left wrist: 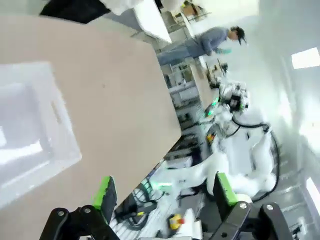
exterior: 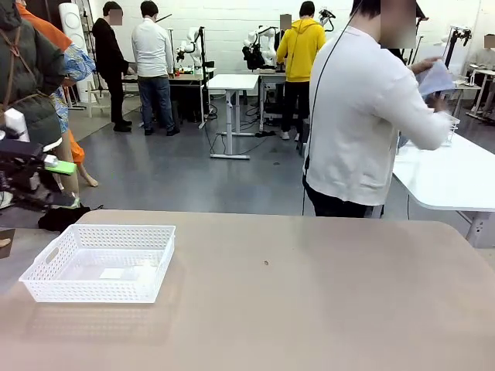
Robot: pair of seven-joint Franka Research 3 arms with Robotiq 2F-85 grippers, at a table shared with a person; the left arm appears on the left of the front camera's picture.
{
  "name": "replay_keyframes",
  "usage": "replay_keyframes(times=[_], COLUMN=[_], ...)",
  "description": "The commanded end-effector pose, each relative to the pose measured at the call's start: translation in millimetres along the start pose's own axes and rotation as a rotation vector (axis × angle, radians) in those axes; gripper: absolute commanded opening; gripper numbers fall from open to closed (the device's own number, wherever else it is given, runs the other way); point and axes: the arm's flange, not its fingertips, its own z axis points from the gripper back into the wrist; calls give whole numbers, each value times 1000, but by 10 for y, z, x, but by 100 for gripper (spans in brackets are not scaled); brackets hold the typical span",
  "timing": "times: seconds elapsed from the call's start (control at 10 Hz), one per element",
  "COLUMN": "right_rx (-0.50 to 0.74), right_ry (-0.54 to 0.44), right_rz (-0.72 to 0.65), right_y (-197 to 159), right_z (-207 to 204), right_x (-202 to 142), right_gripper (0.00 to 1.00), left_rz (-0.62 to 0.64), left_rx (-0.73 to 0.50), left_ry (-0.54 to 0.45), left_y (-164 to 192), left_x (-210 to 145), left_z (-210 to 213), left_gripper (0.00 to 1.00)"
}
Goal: Clean and organize the cups into the basket.
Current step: Pick up the Organizing basket and move it to the center of the table, then pick up the Reusable plastic cup from the right side of the table and place it inside the Organizing basket.
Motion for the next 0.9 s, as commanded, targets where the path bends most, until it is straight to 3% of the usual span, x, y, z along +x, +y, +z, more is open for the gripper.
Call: replay_keyframes(times=[0.0,0.4,0.8], right_rx=[-91,-193,-229], right_ry=[-27,-76,-156], right_rz=[-116,-182,-242], right_y=[-103,0,43], right_z=[233,842,1280], right_x=[-54,-402,-698], right_gripper=[100,100,100], left_rz=[135,169,200], left_rx=[57,146,179], left_ry=[-78,-167,-243], left_y=[-9,-5,36], left_x=[27,-143,-311], left_z=[373,1097,1492], left_gripper=[100,100,100])
